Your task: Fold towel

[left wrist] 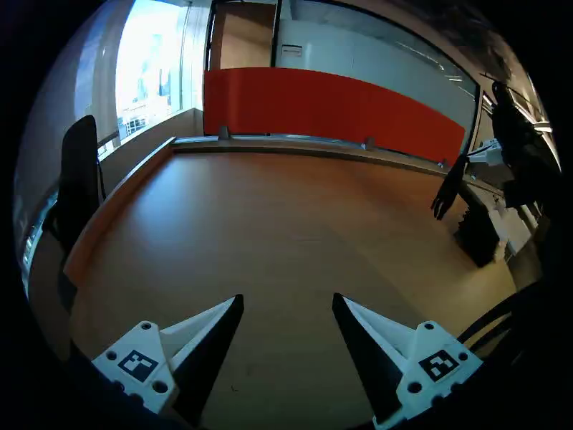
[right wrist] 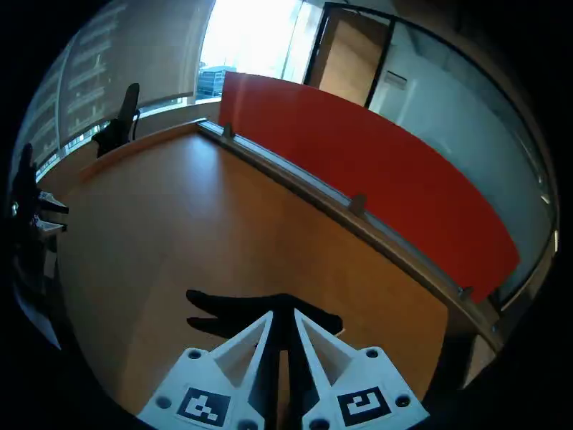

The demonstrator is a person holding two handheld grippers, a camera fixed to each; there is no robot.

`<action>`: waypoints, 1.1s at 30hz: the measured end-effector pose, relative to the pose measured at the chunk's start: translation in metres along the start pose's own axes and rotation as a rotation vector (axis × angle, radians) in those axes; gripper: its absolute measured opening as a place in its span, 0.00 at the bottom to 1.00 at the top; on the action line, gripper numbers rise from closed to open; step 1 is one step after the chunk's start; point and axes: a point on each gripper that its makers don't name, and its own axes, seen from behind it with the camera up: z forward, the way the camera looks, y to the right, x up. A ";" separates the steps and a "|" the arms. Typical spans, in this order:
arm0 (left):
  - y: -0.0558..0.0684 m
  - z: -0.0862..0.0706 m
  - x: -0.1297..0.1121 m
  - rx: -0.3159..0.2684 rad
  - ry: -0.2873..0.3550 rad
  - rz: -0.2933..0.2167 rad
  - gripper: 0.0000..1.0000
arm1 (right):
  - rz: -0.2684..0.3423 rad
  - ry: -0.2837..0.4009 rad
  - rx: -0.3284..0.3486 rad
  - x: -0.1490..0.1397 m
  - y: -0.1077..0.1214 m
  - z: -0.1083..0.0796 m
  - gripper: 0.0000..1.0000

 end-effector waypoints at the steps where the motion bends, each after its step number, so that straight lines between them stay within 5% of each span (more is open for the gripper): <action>1: 0.001 0.001 0.001 -0.001 -0.001 -0.001 0.92 | 0.001 -0.005 -0.007 -0.003 0.006 -0.002 0.05; 20: 0.022 0.013 0.012 -0.010 -0.014 0.015 0.92 | 0.032 -0.075 -0.131 -0.046 0.110 -0.042 0.05; 33: 0.034 0.017 0.016 -0.027 -0.017 0.035 0.92 | 0.056 -0.105 -0.157 -0.073 0.127 -0.064 0.05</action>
